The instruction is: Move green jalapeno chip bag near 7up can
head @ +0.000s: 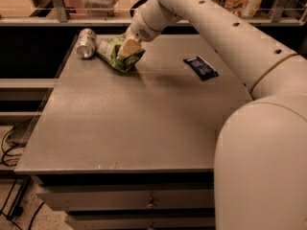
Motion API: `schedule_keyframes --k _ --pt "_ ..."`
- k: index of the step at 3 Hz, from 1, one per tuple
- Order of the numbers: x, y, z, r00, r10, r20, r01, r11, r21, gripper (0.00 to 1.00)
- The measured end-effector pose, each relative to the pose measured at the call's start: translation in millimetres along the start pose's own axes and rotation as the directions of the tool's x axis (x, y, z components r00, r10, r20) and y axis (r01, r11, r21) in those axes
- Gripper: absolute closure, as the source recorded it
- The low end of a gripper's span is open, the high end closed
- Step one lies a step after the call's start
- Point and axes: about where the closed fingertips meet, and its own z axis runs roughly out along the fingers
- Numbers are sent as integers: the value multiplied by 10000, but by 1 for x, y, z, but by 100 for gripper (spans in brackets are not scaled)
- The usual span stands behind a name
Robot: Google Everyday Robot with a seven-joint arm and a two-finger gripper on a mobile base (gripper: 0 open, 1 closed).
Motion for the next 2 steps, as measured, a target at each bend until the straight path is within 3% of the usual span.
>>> schedule_keyframes --k 1,2 --pt "-1 0 2 10000 -3 19 3 10000 -14 0" --pt "-1 0 2 10000 -3 18 3 10000 -16 0"
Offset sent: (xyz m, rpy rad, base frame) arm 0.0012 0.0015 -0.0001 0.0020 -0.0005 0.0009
